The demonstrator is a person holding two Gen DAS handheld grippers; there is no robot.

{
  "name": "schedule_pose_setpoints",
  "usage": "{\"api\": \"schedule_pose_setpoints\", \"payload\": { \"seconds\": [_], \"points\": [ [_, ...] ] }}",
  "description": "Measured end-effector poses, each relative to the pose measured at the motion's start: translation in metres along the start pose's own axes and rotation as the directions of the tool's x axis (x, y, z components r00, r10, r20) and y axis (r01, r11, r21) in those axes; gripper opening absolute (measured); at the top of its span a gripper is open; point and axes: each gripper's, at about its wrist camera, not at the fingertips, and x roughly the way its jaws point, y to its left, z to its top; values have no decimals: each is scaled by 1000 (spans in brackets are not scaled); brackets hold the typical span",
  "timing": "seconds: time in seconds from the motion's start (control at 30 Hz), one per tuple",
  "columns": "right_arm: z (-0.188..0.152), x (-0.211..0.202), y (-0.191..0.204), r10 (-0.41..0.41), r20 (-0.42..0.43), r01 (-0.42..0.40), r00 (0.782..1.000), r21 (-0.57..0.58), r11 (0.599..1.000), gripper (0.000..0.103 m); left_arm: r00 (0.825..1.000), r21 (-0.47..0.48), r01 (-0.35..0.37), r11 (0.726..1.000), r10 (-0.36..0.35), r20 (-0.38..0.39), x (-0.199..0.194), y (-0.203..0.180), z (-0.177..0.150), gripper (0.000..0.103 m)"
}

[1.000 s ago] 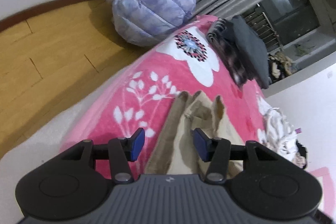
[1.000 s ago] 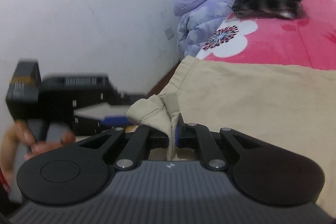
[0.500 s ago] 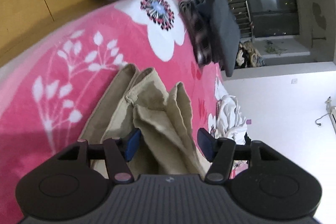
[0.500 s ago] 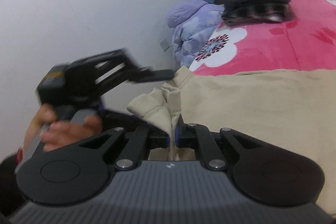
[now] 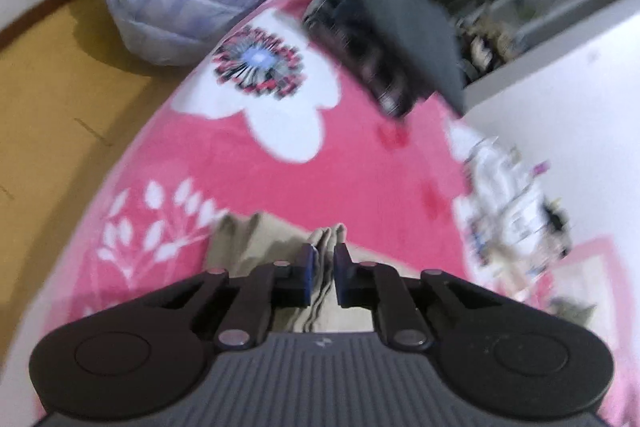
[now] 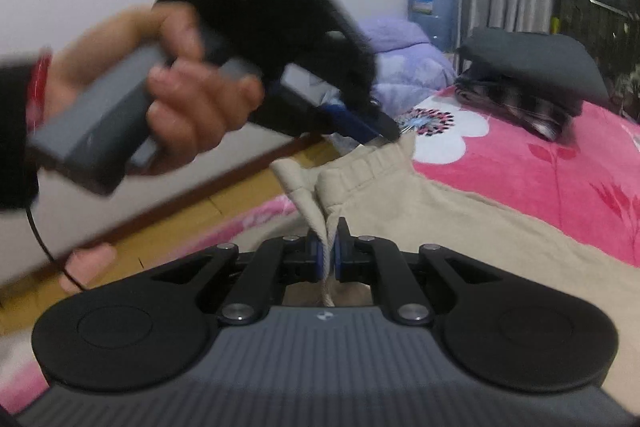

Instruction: Fold clothes

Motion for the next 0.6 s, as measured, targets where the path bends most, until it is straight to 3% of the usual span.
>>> {"api": "schedule_pose_setpoints", "payload": {
  "seconds": [0.13,0.17,0.2,0.27,0.4,0.5,0.6],
  "points": [
    [-4,17,11,2,-44,-5,999,-65,998,13,997,-10,-79,997,79,-21,8,17,-3,10],
    [-4,15,11,18,-38,-21,999,-70,997,23,996,-25,-84,996,84,-19,7,23,-3,11],
    [-4,12,12,49,-27,-51,998,-70,996,40,996,-37,-91,995,91,-13,3,28,-3,13],
    [-4,8,16,103,-3,-103,995,-84,991,59,994,-58,-109,992,109,0,-5,37,-3,21],
    [-7,-9,22,173,60,-165,983,-120,979,61,978,-34,-184,982,186,96,-30,32,-1,25],
    [-8,-27,1,187,104,-186,977,-15,982,62,964,32,-205,978,196,177,-52,11,-5,25],
    [-15,-46,-44,114,135,-135,984,155,979,62,963,175,-199,964,160,215,-63,-25,-21,26]
  ]
}}
